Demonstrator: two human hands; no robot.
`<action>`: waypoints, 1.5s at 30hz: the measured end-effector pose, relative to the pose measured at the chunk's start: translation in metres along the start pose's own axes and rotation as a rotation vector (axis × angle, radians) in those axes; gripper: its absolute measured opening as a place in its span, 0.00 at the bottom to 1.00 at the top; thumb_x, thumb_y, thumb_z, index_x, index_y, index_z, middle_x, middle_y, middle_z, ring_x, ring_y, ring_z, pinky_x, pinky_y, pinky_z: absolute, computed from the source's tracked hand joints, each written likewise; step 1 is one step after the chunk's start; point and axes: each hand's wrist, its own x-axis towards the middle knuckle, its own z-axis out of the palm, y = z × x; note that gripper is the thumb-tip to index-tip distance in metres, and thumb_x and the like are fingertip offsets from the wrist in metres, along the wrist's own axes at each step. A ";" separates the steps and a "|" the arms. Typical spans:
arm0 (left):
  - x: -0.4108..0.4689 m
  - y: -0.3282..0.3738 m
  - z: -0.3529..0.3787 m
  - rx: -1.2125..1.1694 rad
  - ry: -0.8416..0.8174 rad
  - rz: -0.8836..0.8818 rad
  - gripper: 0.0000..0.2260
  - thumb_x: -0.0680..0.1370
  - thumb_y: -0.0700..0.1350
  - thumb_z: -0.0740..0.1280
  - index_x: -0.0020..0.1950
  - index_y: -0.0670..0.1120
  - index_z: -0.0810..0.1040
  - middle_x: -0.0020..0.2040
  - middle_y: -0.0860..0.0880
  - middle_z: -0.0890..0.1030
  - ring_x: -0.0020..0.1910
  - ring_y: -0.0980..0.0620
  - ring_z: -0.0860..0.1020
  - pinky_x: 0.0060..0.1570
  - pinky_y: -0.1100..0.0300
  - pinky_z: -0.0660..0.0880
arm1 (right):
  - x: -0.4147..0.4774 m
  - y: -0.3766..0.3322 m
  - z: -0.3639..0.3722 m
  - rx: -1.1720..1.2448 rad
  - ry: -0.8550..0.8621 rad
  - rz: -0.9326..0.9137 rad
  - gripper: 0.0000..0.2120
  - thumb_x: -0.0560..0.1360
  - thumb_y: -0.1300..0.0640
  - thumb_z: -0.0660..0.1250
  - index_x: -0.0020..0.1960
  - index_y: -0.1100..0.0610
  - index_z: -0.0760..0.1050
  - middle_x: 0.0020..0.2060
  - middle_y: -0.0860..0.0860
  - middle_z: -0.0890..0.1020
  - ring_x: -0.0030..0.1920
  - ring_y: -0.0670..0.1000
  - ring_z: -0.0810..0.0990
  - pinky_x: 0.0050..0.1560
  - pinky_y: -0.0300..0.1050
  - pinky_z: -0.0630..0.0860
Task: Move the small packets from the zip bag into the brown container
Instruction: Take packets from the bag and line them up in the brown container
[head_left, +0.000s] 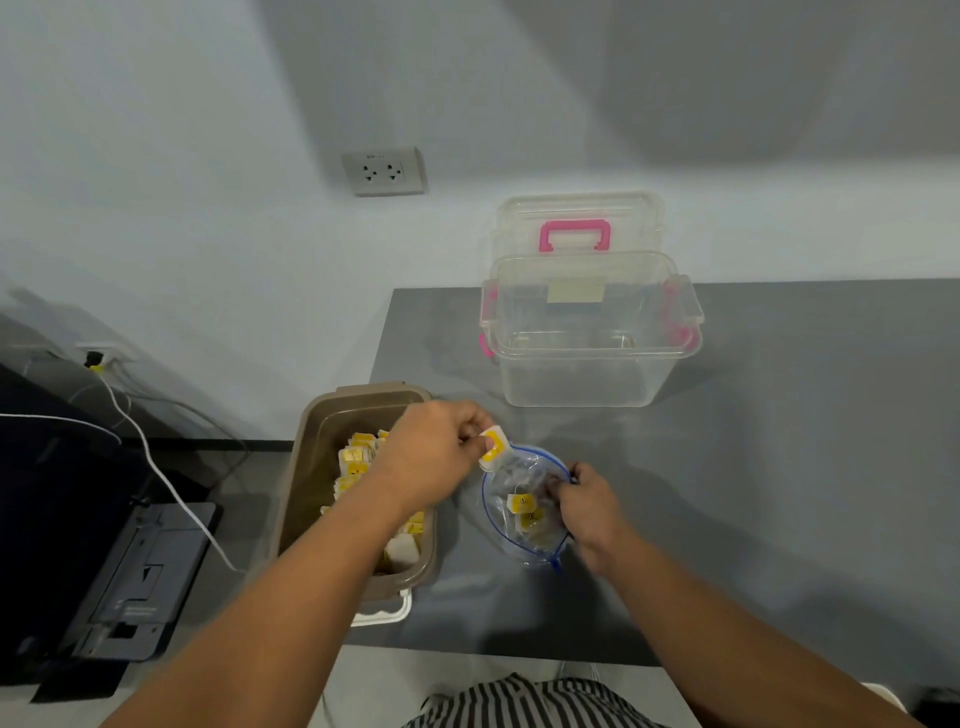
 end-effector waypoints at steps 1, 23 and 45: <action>-0.001 -0.001 -0.007 0.007 0.000 0.004 0.04 0.76 0.46 0.73 0.50 0.53 0.84 0.40 0.56 0.83 0.40 0.60 0.80 0.44 0.64 0.75 | 0.000 -0.001 0.001 0.002 0.000 -0.001 0.05 0.78 0.65 0.65 0.47 0.57 0.75 0.45 0.57 0.83 0.44 0.54 0.80 0.50 0.53 0.79; -0.023 -0.076 -0.094 0.471 -0.630 -0.043 0.06 0.73 0.46 0.76 0.50 0.51 0.84 0.42 0.57 0.85 0.41 0.63 0.81 0.39 0.75 0.70 | -0.011 -0.002 0.023 -0.051 0.000 0.012 0.07 0.81 0.62 0.64 0.44 0.56 0.73 0.38 0.54 0.79 0.30 0.48 0.74 0.24 0.37 0.71; 0.003 -0.114 -0.033 0.792 -1.103 0.040 0.07 0.77 0.45 0.72 0.55 0.50 0.84 0.52 0.53 0.83 0.49 0.54 0.76 0.52 0.59 0.73 | 0.002 0.009 0.035 -0.056 -0.003 0.036 0.01 0.79 0.62 0.68 0.50 0.58 0.79 0.44 0.57 0.85 0.43 0.57 0.84 0.42 0.48 0.79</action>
